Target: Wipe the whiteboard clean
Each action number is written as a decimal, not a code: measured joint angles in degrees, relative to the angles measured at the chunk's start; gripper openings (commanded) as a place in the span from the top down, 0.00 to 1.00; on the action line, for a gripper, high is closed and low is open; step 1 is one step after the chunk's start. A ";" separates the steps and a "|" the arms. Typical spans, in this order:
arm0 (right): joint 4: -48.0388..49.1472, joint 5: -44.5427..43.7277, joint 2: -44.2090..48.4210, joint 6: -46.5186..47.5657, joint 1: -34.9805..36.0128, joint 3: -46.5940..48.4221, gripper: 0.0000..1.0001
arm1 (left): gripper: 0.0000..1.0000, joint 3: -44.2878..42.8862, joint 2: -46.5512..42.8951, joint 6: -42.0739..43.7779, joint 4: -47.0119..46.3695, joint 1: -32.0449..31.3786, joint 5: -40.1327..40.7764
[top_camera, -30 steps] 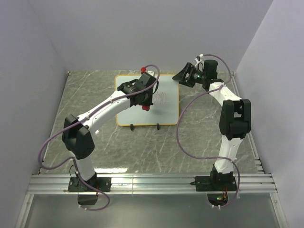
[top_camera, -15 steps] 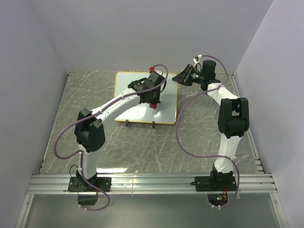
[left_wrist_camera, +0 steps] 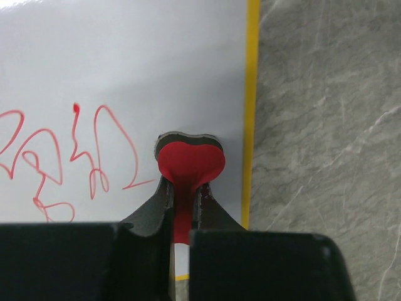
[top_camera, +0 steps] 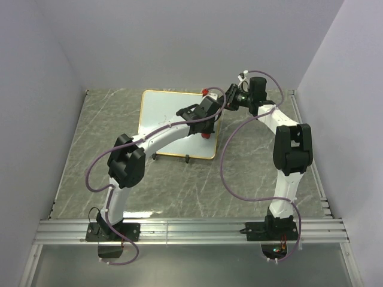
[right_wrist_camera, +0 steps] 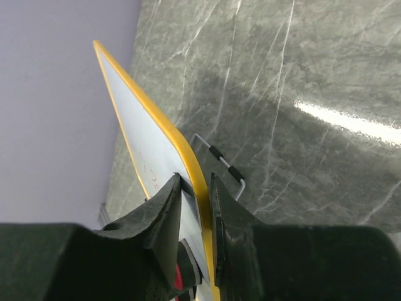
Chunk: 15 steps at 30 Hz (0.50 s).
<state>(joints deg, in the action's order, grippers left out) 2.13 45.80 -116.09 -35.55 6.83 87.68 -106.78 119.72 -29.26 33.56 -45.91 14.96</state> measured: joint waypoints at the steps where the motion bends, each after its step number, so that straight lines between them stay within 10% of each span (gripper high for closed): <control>1: -0.20 -0.26 0.15 0.70 0.22 0.00 1.00 | 1.00 -0.17 0.20 -0.04 -0.31 -0.07 0.00; 15: -3.10 -1.60 2.40 4.81 1.62 -1.77 1.00 | 1.00 15.23 -8.22 -1.07 -8.00 3.87 1.60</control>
<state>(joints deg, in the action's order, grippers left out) -0.97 44.21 -113.69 -30.74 8.45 85.91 -91.55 111.50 -30.33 25.56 -42.04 16.56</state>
